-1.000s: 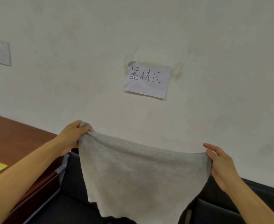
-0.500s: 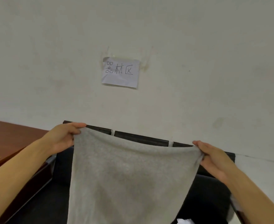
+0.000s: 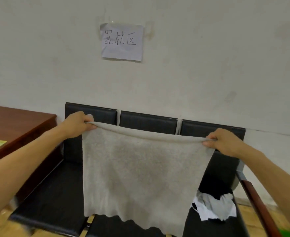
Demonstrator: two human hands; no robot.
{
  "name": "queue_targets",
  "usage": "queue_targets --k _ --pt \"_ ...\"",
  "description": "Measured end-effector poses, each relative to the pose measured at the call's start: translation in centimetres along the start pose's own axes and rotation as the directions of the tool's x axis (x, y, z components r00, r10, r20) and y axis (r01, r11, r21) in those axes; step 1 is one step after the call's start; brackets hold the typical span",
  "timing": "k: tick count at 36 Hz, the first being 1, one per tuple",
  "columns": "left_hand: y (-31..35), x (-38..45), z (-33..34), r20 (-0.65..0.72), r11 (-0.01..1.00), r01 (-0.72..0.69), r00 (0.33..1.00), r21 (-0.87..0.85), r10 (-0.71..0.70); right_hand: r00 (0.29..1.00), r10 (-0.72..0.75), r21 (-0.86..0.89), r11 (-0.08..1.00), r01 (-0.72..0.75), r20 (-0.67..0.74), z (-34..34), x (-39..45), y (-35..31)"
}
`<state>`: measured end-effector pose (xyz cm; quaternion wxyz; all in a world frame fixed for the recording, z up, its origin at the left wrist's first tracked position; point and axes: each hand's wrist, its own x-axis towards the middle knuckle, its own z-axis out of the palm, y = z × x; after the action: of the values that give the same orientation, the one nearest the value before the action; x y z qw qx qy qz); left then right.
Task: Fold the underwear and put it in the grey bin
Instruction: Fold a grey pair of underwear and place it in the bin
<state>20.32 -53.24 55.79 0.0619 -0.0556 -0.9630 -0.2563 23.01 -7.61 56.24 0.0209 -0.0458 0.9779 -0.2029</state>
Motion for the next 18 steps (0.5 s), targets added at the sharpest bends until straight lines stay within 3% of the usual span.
queue_targets --k 4,10,14,18 --pt "-1.2 1.7 1.4 0.055 1.000 -0.021 0.998 0.008 0.020 0.998 -0.039 -0.186 0.981 0.048 0.049 1.8 2.8 1.0" --pt "-5.1 7.8 5.5 0.164 1.000 0.022 0.986 0.016 -0.024 0.994 0.016 -0.270 0.963 0.013 0.106 5.5 9.7 1.2" --pt "-7.9 13.1 8.7 0.186 0.998 -0.019 0.983 0.056 0.008 0.992 0.045 -0.378 0.926 0.002 0.115 8.1 15.2 2.0" --pt "-11.0 20.0 12.4 0.225 0.995 -0.051 0.974 0.082 0.031 0.983 0.100 -0.381 0.924 -0.033 0.156 11.2 21.4 3.4"
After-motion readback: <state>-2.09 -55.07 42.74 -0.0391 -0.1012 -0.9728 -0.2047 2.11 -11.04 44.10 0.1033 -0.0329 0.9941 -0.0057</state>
